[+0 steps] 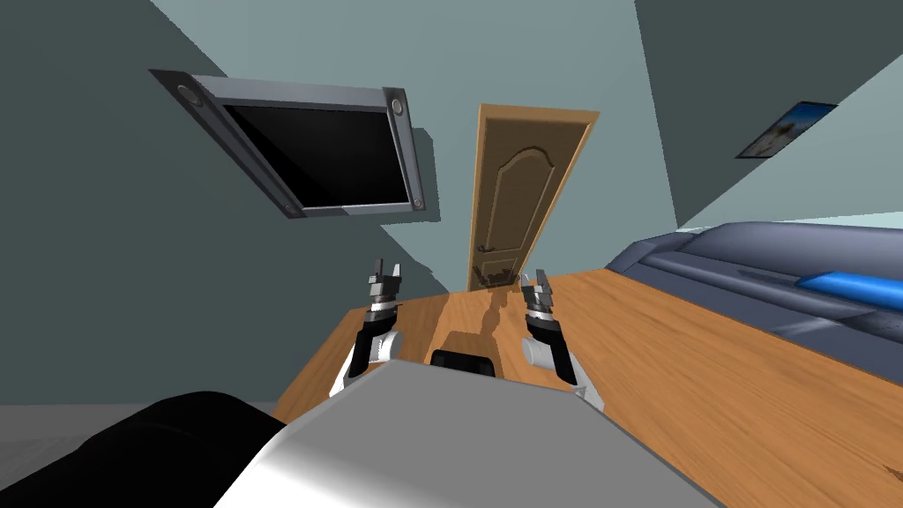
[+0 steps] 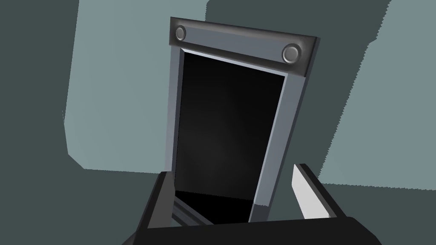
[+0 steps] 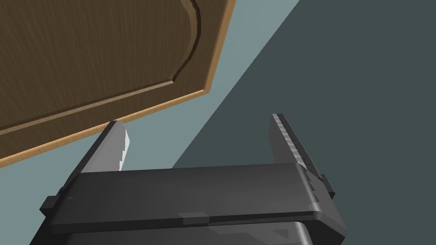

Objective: Pull the door open

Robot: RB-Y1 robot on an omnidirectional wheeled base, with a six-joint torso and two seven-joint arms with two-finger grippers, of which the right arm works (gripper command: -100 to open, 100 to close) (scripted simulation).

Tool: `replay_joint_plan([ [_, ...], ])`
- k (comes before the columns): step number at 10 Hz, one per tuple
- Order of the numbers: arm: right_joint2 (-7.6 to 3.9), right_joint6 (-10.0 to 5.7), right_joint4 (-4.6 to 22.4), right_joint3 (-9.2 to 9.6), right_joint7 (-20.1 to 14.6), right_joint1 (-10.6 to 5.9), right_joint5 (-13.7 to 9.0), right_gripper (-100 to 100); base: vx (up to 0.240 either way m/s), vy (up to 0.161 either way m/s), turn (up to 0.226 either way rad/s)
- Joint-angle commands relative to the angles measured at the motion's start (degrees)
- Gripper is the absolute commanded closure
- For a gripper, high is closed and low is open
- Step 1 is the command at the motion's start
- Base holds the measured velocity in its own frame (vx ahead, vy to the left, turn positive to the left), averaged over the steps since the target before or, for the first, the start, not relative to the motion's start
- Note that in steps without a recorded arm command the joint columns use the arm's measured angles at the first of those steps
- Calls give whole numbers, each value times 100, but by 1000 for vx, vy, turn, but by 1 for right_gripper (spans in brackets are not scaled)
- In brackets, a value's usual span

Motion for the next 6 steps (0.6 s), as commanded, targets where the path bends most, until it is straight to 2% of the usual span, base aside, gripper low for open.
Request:
replay_joint_plan([
  [1, -70, -51, 286, -26, -22, -78, -26, -100, 84, -45, 130],
  [2, -112, -61, 470, -48, -32, -153, -42, -100, 83, -40, 148],
  [3, -112, -61, 512, -48, -32, -153, -42, -100, 58, -29, 40],
  [4, -154, -72, 703, -70, -42, -229, -59, -100, 49, -25, 72],
  [5, -154, -72, 703, -70, -42, -229, -59, -100, 39, -21, 50],
  [6, -197, -83, 902, -93, -52, -308, -76, -100, 54, -18, 94],
])
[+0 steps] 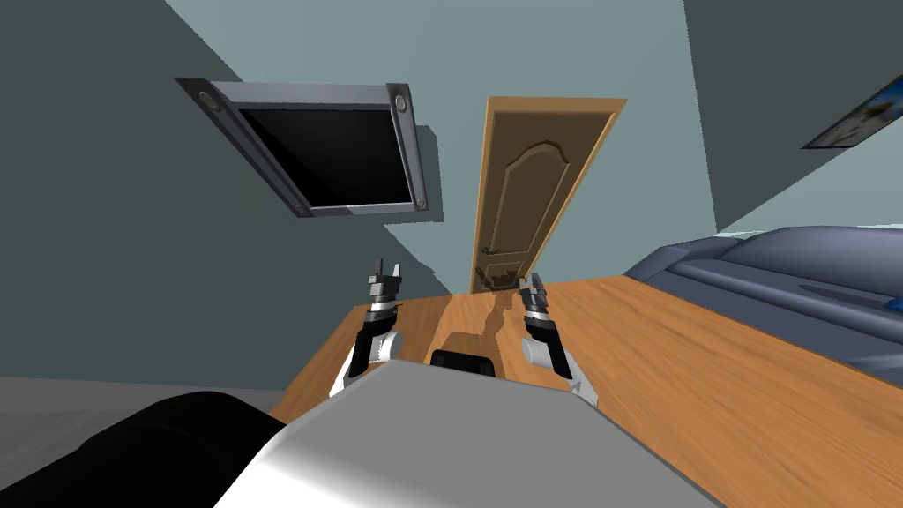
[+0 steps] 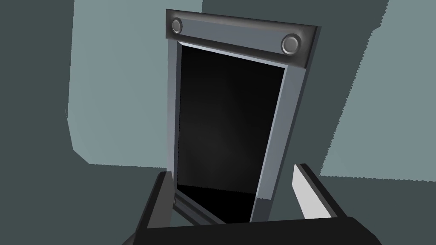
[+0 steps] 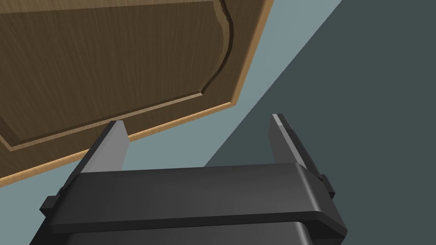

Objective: Pull the door open

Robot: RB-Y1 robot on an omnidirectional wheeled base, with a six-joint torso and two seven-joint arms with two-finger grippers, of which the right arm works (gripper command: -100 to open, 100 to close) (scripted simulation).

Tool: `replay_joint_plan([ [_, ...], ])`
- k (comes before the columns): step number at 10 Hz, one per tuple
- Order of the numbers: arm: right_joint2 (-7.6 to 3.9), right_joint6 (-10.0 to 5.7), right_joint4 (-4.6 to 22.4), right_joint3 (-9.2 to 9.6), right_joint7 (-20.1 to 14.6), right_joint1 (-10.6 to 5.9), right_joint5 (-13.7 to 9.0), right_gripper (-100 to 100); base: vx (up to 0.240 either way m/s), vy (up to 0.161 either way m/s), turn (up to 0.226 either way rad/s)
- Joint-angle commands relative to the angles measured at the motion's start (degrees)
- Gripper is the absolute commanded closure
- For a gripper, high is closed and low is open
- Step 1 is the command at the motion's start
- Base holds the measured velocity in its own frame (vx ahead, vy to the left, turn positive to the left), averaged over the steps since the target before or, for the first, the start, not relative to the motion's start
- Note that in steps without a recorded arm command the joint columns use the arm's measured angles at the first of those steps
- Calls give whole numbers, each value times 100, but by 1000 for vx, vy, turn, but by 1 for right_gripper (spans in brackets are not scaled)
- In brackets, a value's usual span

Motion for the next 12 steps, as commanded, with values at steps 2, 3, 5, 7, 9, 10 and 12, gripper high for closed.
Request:
replay_joint_plan([
  [2, -116, -46, 463, -65, -34, -211, -47, -100, 81, -49, 169],
  [3, -116, -46, 530, -65, -34, -211, -47, -100, 59, -42, 45],
  [5, -201, -69, 885, -112, -55, -372, -82, -100, 57, -29, 112],
  [7, -243, -80, 1137, -135, -65, -453, -100, -100, 71, -50, 115],
  [9, -328, -103, 1511, -182, -87, -616, -136, -100, 62, -41, 115],
  [10, -369, -114, 1731, -206, -97, -697, -153, -100, 77, -56, 167],
  [12, -451, -137, 2101, -253, -118, -860, -189, -100, 78, -72, 156],
])
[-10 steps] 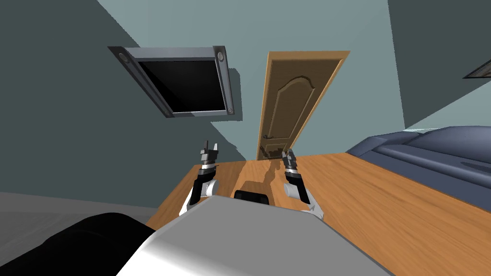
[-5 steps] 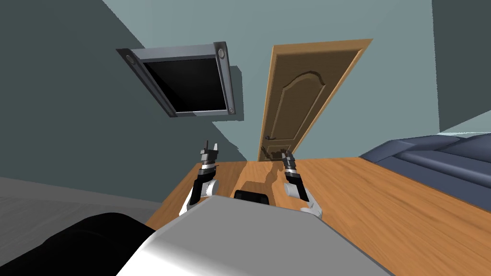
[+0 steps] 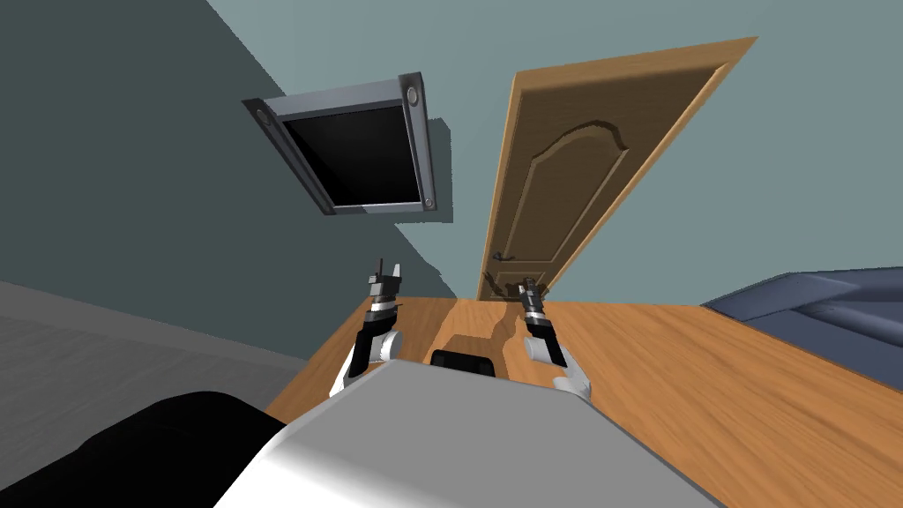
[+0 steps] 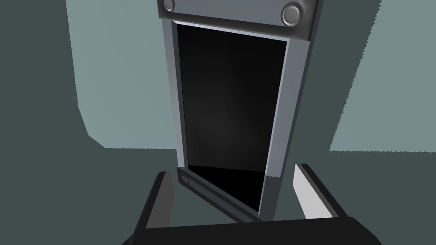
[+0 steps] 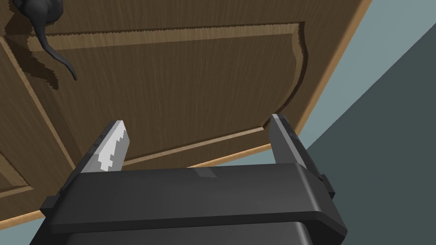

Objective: Pull the door open

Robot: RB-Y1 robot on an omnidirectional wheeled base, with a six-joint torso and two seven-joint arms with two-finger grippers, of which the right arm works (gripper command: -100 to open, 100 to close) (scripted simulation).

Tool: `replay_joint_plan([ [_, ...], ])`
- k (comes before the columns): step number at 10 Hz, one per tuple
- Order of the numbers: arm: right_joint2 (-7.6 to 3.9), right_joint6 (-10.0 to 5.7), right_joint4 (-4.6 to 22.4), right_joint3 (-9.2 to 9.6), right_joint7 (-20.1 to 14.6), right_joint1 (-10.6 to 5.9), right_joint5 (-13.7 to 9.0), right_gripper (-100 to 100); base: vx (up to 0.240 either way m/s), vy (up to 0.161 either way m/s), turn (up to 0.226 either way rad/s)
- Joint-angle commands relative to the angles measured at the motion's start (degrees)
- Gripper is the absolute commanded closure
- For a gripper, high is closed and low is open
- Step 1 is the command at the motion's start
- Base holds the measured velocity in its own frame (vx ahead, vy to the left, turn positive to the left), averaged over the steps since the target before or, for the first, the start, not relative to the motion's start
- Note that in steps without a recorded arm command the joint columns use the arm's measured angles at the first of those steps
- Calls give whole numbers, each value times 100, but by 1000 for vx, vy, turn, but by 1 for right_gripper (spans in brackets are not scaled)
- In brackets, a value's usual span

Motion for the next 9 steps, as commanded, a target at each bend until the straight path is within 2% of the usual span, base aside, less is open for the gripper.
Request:
replay_joint_plan([
  [1, -24, -18, 218, -17, -8, -74, -12, -100, 56, -47, 60],
  [2, -65, -30, 375, -41, -19, -155, -29, -100, 48, -37, 93],
  [3, -65, -30, 422, -41, -19, -155, -29, -100, 38, -27, 53],
  [5, -144, -52, 810, -87, -39, -315, -64, -100, 47, -40, 126],
  [6, -144, -52, 823, -87, -39, -315, -64, -100, 50, -38, 51],
  [7, -183, -63, 1014, -110, -50, -394, -81, -100, 42, -35, 73],
  [8, -183, -63, 1021, -110, -50, -394, -81, -100, 37, -34, 75],
  [9, -222, -74, 1220, -133, -60, -474, -99, -100, 41, -32, 95],
])
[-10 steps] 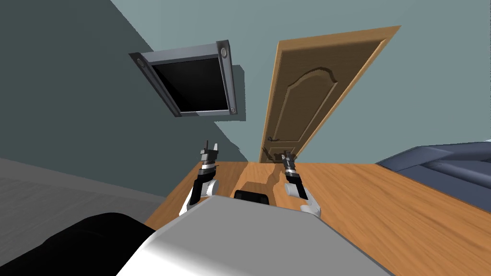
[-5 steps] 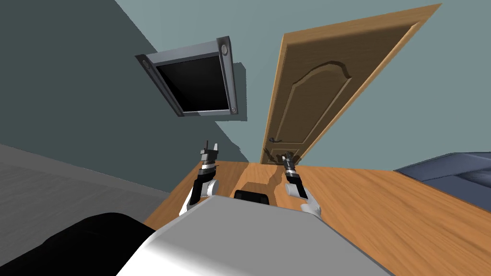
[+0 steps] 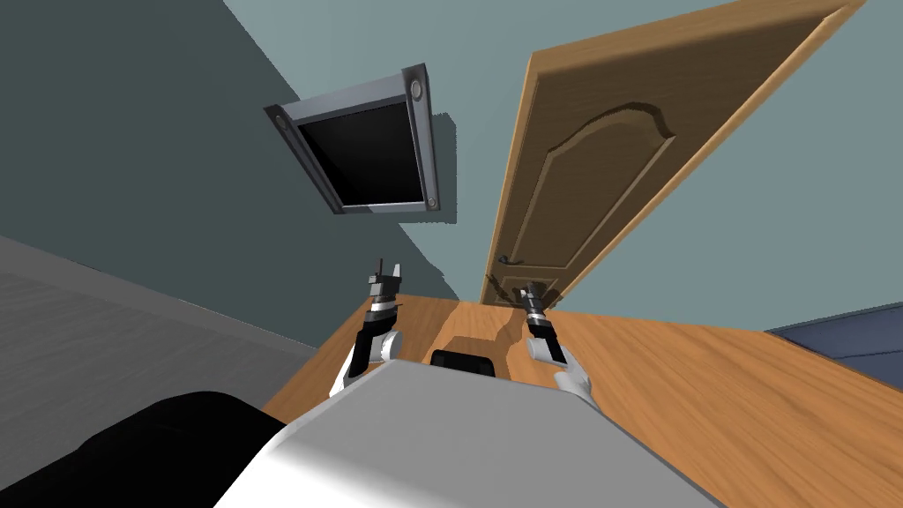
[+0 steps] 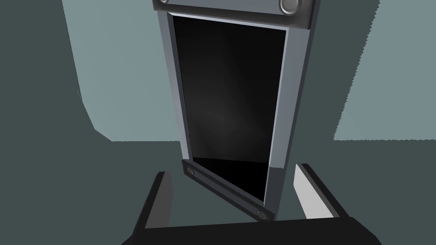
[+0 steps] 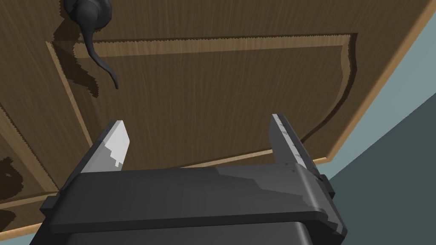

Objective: Pull the door open

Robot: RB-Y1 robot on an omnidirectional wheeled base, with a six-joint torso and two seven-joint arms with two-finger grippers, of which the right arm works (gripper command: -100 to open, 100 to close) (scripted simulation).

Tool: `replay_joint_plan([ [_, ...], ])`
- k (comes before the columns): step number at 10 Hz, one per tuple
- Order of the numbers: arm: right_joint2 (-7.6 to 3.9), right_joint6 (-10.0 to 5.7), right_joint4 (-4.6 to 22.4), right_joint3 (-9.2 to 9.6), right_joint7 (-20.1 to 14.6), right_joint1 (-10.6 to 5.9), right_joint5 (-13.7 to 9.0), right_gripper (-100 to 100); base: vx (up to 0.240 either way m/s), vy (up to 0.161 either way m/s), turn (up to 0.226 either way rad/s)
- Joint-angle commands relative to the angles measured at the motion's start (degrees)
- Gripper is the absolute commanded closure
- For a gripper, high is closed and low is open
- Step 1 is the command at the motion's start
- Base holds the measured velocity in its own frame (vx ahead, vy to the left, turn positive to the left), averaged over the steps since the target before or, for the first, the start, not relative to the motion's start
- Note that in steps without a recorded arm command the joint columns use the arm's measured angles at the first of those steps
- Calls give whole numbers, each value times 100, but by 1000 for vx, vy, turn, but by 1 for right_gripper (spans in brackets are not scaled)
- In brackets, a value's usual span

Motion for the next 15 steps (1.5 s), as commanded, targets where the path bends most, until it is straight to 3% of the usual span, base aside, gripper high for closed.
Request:
replay_joint_plan([
  [1, -36, 22, 224, -31, -2, -92, -22, -100, 62, -58, 137],
  [5, -179, -20, 945, -117, -40, -390, -87, -100, 76, -78, 142],
  [9, -245, -39, 1316, -157, -58, -527, -117, -100, 43, -44, 85],
  [15, -420, -91, 2253, -265, -107, -901, -198, -100, 56, -62, 109],
])
